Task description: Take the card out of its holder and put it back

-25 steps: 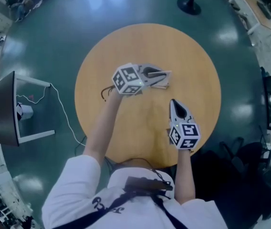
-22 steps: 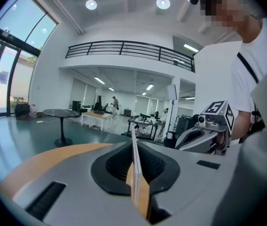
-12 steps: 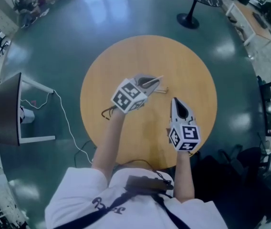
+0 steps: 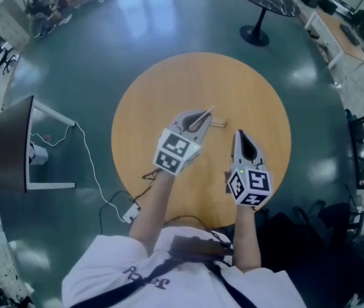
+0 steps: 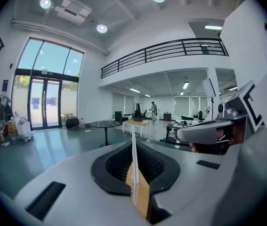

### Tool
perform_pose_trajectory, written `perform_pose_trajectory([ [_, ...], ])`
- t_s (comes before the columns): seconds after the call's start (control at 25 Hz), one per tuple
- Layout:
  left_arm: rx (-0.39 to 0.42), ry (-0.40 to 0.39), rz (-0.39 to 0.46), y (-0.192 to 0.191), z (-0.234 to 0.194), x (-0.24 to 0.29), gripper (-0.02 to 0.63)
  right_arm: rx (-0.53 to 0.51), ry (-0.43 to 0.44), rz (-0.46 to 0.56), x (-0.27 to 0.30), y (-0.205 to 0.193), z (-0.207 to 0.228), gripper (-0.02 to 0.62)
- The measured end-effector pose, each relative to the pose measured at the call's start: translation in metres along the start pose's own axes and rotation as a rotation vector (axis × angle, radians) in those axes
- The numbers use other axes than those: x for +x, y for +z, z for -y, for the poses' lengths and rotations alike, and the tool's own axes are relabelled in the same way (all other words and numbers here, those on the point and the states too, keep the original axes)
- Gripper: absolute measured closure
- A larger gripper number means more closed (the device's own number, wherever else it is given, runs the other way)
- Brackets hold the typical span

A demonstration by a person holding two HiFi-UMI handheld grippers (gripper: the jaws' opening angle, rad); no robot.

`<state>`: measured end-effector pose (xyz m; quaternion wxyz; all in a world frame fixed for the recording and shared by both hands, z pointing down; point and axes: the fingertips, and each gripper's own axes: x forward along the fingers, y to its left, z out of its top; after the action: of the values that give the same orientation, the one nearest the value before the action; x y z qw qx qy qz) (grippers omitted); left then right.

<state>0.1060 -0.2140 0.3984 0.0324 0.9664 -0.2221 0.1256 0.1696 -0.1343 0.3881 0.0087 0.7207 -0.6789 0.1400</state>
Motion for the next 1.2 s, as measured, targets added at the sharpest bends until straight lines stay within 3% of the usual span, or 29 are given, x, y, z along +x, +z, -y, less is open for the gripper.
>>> perform_pose_trajectory([
  [0.28,-0.044,0.132,0.056,-0.003,-0.002,-0.022,0.578,0.009,-0.046,0.058,-0.007,0.014,0.000,0.577],
  [0.48,-0.063,0.178,0.133,-0.003,0.003,-0.028,0.578,-0.005,-0.098,0.064,-0.007,0.010,0.006,0.577],
  [0.76,-0.084,0.219,0.199,0.006,0.000,-0.035,0.578,-0.017,-0.095,0.056,-0.007,0.010,0.005,0.577],
  [1.2,-0.077,0.236,0.186,0.004,-0.004,-0.032,0.578,-0.020,-0.098,0.044,-0.005,0.007,0.009,0.577],
])
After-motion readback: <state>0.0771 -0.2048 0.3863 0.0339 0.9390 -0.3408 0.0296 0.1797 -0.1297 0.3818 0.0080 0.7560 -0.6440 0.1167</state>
